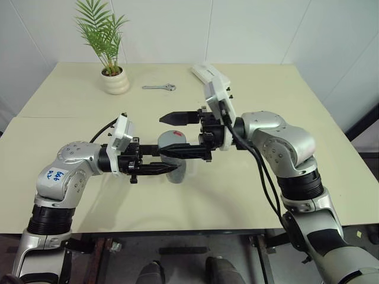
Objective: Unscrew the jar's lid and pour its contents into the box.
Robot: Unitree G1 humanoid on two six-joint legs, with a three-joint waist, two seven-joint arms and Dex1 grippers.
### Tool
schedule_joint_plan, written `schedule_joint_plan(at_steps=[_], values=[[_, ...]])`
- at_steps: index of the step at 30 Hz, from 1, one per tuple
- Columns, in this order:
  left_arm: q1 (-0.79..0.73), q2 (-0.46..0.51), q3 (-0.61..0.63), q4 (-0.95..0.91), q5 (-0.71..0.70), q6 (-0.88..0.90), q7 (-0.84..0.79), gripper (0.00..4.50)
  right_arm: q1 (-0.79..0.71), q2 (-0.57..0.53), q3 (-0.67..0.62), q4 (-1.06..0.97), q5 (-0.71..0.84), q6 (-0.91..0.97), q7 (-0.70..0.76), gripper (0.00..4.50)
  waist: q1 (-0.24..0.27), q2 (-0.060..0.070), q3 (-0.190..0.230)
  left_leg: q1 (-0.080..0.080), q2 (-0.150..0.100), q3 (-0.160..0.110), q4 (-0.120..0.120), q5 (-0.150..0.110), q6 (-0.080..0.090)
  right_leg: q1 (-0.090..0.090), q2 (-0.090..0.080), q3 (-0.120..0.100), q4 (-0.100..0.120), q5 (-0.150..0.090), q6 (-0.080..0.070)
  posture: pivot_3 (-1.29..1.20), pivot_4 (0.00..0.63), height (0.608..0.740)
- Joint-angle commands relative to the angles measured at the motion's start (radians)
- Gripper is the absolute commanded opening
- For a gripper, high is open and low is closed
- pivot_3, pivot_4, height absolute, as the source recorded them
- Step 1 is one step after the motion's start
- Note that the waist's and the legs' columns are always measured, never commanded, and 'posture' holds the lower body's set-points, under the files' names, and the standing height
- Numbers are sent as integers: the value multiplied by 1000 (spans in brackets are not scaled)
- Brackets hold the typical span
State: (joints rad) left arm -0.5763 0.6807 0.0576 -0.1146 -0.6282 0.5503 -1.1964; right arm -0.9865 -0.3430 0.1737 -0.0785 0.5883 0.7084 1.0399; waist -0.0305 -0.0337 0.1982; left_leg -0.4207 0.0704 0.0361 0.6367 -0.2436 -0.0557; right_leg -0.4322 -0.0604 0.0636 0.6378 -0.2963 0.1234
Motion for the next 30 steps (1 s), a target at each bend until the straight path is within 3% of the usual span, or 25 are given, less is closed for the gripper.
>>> schedule_joint_plan(at_steps=[1,8,17,30], values=[[-21,4,6,-8,5,-31,-6,1866,1,14,9,-22,-28,-46,-15,4466,0,0,0,0,0,0,0,0,0,0,0,0,0,0,0,0,150,740],[-23,4,3,-4,9,-40,-7,1866,-2,29,4,17,-55,-78,-24,4466,-1,0,0,0,0,0,0,0,0,0,0,0,0,0,0,0,150,740],[-13,8,5,-9,9,-42,-9,1866,15,-40,-59,34,2,-81,66,4466,0,0,0,0,0,0,0,0,0,0,0,0,-1,0,0,0,150,740],[-2,10,11,-15,9,-47,-5,1866,24,-92,-54,75,10,-68,144,4466,-1,0,0,0,0,0,0,0,0,0,0,0,0,0,0,0,150,740]])
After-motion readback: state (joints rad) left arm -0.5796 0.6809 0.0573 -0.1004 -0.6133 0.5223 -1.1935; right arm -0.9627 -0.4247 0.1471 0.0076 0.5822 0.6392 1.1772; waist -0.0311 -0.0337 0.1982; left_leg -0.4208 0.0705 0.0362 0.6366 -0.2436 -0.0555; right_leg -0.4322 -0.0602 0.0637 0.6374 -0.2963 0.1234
